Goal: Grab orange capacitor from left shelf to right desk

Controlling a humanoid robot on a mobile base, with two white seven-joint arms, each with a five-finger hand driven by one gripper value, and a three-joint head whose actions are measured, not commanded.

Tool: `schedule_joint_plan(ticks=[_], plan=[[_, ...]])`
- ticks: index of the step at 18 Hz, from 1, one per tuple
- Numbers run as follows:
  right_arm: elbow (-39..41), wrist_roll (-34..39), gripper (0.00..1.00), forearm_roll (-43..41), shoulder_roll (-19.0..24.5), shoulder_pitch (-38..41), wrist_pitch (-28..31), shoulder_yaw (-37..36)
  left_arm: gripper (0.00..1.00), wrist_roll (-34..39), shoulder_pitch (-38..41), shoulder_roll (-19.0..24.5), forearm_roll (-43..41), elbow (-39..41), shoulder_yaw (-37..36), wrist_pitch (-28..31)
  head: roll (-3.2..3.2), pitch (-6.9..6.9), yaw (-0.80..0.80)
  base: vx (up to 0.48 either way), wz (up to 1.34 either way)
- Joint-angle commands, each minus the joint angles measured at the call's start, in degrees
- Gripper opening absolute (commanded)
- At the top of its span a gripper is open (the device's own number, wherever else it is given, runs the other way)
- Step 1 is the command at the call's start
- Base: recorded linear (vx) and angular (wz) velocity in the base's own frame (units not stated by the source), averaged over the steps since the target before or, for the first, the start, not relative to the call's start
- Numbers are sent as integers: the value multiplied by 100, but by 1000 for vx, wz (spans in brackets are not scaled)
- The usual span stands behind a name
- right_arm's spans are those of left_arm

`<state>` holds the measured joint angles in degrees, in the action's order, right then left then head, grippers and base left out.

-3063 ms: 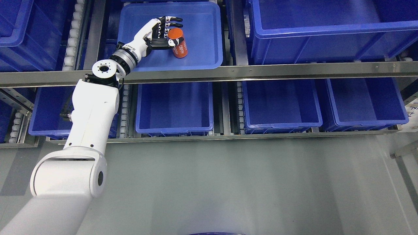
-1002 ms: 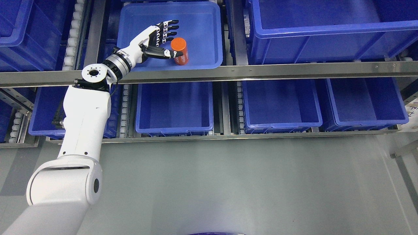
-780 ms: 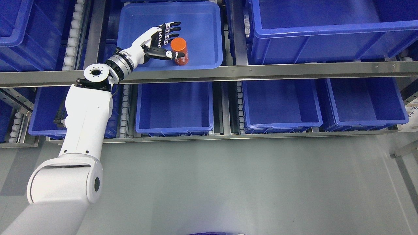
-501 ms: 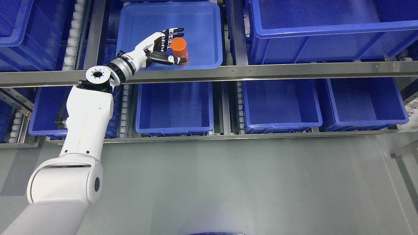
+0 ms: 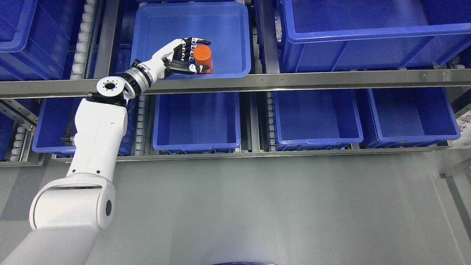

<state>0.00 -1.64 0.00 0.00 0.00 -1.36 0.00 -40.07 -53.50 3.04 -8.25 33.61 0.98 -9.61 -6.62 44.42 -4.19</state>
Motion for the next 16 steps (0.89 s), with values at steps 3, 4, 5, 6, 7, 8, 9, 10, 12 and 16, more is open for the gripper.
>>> schedule_joint_plan(ticks=[3, 4, 5, 6, 7, 8, 9, 10, 12, 16], plan=[[100, -3, 100, 26, -100, 114, -4, -70, 6, -19, 33, 21, 8, -267, 561, -489, 0, 0, 0, 0, 0], [100, -3, 100, 26, -100, 114, -4, -70, 6, -10, 42, 21, 16, -276, 604, -489, 0, 0, 0, 0, 0], [100, -3, 100, 26, -100, 114, -4, -70, 5, -1, 42, 4, 25, -267, 761, -498, 0, 0, 0, 0, 0], [100, -3, 100, 26, -100, 114, -4, -70, 5, -1, 33, -49, 34, -259, 954, -498, 0, 0, 0, 0, 0], [100, -3, 100, 26, -100, 114, -4, -70, 5, -1, -19, -75, 43, -206, 1252, -515, 0, 0, 0, 0, 0], [100, -3, 100, 26, -100, 114, -4, -70, 3, -10, -107, -84, 60, -171, 1455, -524, 0, 0, 0, 0, 0], [100, -3, 100, 26, -100, 114, -4, -70, 3, -18, -221, -119, 113, -118, 1596, -524, 0, 0, 0, 0, 0], [100, -3, 100, 26, -100, 114, -4, -70, 3, -19, -292, -172, 305, -5, 1754, -524, 0, 0, 0, 0, 0], [100, -3, 100, 26, -100, 114, -4, -70, 3, -10, -292, -204, 770, 459, 1957, -516, 0, 0, 0, 0, 0], [100, -3, 100, 26, -100, 114, -4, -70, 3, 261, -108, -204, 1080, 1243, 2458, -603, 0, 0, 0, 0, 0]])
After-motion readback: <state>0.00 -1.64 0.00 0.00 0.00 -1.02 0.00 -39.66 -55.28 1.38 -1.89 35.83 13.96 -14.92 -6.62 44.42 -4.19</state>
